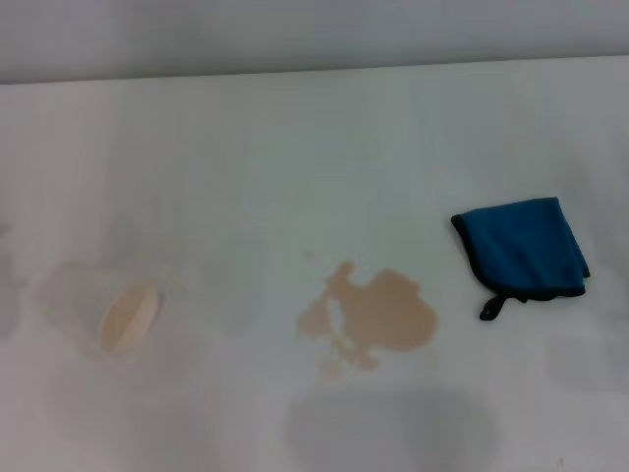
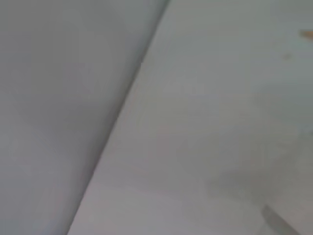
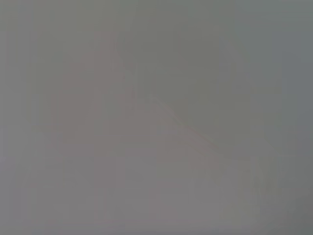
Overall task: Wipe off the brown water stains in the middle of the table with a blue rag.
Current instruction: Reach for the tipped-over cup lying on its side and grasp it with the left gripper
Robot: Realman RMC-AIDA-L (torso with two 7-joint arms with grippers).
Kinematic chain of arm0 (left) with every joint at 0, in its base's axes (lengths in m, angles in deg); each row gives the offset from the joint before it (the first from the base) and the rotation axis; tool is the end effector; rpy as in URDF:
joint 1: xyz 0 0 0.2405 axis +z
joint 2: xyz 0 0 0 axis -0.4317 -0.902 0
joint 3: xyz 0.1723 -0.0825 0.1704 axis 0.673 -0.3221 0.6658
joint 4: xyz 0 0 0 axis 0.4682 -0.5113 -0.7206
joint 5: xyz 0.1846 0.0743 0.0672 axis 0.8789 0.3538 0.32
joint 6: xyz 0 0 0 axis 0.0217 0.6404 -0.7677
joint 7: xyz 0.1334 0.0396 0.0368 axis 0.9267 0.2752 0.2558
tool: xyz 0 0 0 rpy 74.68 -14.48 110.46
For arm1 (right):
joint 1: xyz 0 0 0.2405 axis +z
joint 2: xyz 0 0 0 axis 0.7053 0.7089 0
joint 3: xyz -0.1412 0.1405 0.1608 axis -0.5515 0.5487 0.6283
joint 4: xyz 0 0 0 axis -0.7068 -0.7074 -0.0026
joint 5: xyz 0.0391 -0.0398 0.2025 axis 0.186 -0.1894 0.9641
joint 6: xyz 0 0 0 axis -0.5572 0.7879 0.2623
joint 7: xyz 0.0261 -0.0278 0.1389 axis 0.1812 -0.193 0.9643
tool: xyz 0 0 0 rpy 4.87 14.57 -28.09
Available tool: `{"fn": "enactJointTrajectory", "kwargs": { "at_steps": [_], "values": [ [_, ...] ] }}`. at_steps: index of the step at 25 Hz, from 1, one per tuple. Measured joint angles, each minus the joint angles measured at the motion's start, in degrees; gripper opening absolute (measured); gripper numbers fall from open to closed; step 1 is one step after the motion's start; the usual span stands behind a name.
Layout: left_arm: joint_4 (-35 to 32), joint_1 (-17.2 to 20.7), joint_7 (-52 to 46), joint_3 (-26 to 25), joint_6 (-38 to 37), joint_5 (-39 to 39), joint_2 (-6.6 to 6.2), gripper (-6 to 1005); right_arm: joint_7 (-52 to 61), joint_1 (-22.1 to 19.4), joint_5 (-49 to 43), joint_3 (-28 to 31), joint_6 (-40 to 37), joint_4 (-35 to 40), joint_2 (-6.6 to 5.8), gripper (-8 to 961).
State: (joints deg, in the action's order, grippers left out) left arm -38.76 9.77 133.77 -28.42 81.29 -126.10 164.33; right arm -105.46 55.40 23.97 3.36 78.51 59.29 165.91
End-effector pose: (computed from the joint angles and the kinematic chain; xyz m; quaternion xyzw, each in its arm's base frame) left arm -0.2823 0.3145 0.1354 -0.9438 0.0706 0.1181 0.3006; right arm 0.4247 0.2174 0.0428 -0.5813 0.2981 0.2399 0.7181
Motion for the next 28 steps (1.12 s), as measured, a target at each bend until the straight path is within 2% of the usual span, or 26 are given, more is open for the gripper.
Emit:
{"fn": "enactJointTrajectory", "kwargs": {
  "at_steps": [3, 8, 11, 17, 28],
  "values": [
    [0.89, -1.18, 0.13, 3.58, -0.26, 0.63, -1.16, 875, -0.01, -0.80, -0.03, -0.10, 1.01, -0.74, -0.04, 827],
    [2.95, -3.10, 0.84, 8.56, -0.38, 2.80, -1.58, 875, -0.02, -1.63, -0.09, -0.10, 1.51, -1.92, -0.13, 827],
    [5.11, -4.86, 1.86, 10.37, -0.58, 5.64, -1.27, 875, -0.12, -1.87, -0.11, -0.15, 1.56, -2.57, -0.14, 827],
    [8.83, -7.55, 4.32, 10.86, -0.75, 9.22, -0.02, 875, -0.16, -2.22, -0.19, -0.84, 1.61, -2.88, -0.14, 827],
    [14.25, -11.21, 4.91, 16.96, -2.63, 10.55, 0.32, 874, -0.17, -2.29, -0.20, -0.89, 2.62, -3.09, -0.14, 826]
  ]
}}
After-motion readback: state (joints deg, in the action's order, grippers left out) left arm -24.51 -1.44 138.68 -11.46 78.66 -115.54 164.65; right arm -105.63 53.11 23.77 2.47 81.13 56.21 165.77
